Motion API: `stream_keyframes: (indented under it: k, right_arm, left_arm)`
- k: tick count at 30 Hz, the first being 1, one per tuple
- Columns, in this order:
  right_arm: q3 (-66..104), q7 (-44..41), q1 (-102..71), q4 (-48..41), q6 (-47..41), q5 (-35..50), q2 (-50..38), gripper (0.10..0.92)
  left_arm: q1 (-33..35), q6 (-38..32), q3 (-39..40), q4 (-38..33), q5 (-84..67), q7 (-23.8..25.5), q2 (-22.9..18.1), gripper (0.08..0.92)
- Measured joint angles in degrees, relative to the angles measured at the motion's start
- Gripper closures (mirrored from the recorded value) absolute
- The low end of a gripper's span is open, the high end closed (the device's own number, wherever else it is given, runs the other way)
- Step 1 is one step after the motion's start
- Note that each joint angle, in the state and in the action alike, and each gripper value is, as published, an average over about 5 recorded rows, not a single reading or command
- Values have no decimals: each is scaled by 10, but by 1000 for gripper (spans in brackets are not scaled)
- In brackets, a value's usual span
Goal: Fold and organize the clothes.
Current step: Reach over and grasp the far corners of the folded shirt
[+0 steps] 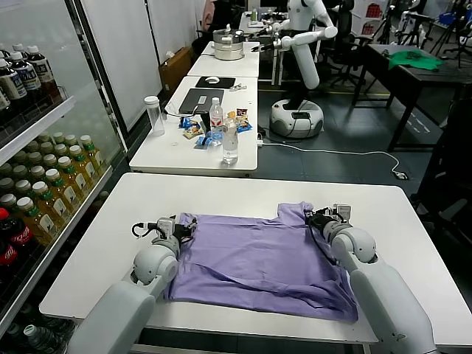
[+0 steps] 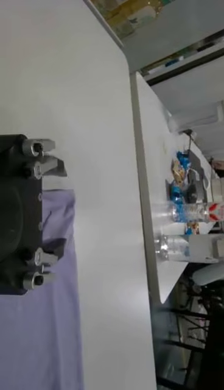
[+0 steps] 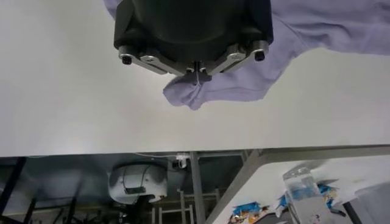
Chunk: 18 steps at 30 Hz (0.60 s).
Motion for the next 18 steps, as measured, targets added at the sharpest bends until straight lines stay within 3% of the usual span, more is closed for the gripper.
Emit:
stream_keyframes:
  k: [3,7,18]
  right_arm:
    - [1,0,-1,3,0,1,-1,915]
    - [3,0,-4,6,0,1,-3,915]
    - [10,-4,-17,21,1,2,-11,915]
  left_arm:
    - [-1,1,0,4,-17,2,1,190]
    - [-2,0,-1,10,-39,5,0,206]
    - [-1,-2,-9,16,-73,9,-7,511]
